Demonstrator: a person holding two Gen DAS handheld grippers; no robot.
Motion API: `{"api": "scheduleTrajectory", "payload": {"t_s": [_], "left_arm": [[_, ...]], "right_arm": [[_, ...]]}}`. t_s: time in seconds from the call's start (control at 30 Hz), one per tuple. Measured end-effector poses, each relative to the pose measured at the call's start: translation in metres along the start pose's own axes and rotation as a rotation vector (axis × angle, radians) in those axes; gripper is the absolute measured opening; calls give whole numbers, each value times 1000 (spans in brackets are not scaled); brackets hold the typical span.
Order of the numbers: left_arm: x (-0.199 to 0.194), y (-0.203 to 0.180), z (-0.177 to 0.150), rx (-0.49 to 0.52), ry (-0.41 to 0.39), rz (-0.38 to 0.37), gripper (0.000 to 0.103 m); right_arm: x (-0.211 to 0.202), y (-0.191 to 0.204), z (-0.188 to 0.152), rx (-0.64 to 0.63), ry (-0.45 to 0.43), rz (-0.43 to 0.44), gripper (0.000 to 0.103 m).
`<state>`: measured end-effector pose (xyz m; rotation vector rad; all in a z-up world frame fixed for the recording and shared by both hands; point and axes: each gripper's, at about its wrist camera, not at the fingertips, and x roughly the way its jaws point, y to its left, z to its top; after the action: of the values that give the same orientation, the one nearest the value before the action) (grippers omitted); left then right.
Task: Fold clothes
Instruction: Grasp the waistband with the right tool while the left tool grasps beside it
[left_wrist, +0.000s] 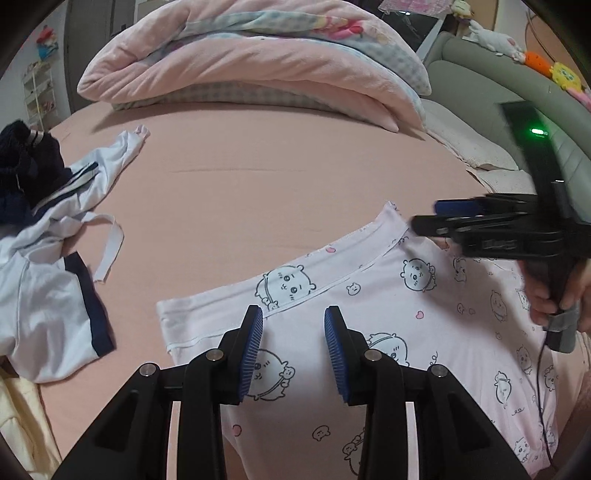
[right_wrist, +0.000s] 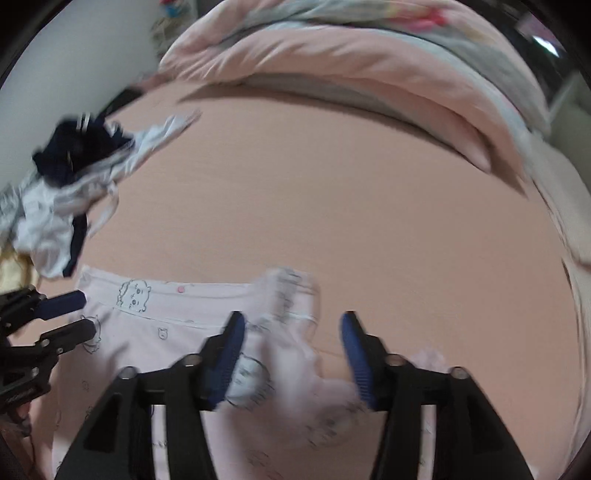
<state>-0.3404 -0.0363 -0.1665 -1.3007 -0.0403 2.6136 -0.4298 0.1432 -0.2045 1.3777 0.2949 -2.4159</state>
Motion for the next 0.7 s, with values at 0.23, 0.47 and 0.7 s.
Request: {"api": "scheduleTrajectory", "payload": {"t_s": [0.23, 0.47, 0.7], "left_arm": [[4, 21, -3, -48, 0, 106, 32], [-8, 85, -6, -327, -43, 175, 32], [1, 98, -7, -362, 12, 52, 55]], "right_arm": [[31, 4, 6, 61, 56, 41, 8], [13, -10, 9, 103, -28, 160, 4], [10, -49, -2, 201, -31, 212, 4]]}}
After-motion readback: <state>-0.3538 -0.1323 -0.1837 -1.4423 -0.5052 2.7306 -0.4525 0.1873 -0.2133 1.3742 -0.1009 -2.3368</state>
